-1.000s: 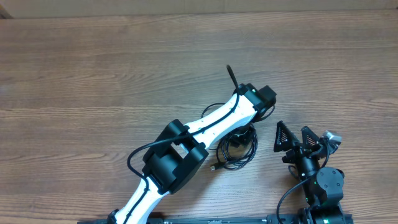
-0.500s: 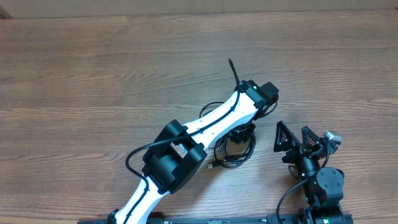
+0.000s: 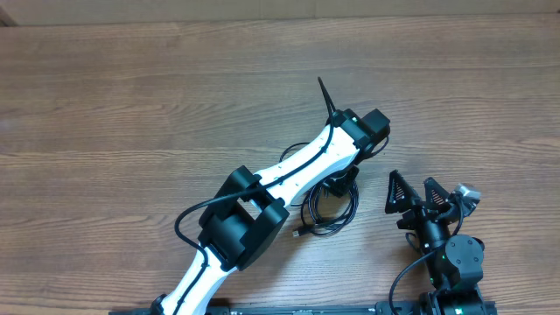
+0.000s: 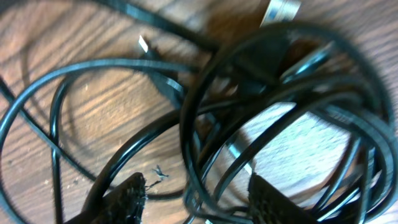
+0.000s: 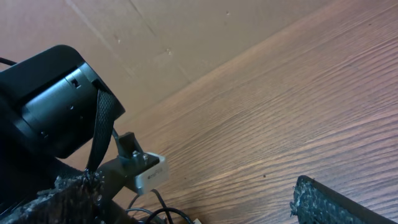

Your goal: Untangle cables

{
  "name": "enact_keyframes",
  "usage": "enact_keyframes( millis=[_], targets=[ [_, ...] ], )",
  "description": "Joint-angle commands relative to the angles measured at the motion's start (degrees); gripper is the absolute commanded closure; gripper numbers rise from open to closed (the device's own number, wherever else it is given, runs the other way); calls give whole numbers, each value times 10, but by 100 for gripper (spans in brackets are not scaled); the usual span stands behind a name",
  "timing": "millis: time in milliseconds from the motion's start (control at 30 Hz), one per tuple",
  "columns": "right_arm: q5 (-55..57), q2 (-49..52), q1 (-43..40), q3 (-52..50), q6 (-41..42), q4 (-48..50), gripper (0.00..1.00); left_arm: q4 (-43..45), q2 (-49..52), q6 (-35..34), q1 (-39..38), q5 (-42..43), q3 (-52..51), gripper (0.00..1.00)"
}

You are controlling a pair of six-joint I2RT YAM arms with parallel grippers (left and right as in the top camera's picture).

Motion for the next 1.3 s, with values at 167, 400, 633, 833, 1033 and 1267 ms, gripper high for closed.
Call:
enact_keyframes(
  millis=[167, 400, 633, 833, 1033, 1267],
  targets=[
    [9, -2, 1, -6, -6, 2, 0, 16, -4, -4, 4, 17, 10, 44],
    [9, -2, 1, -6, -7, 2, 0, 34, -4, -4, 4, 18, -13, 49],
    [9, -2, 1, -6, -6, 2, 0, 34, -4, -4, 4, 18, -15, 77],
    [9, -2, 1, -6, -6, 2, 0, 37, -4, -4, 2, 21, -15, 96],
    [9, -2, 1, -6, -6, 2, 0, 11, -5, -4, 3, 22, -6, 96],
    [9, -2, 1, -6, -6, 3, 0, -81, -39, -1, 2, 3, 93, 96]
  ],
)
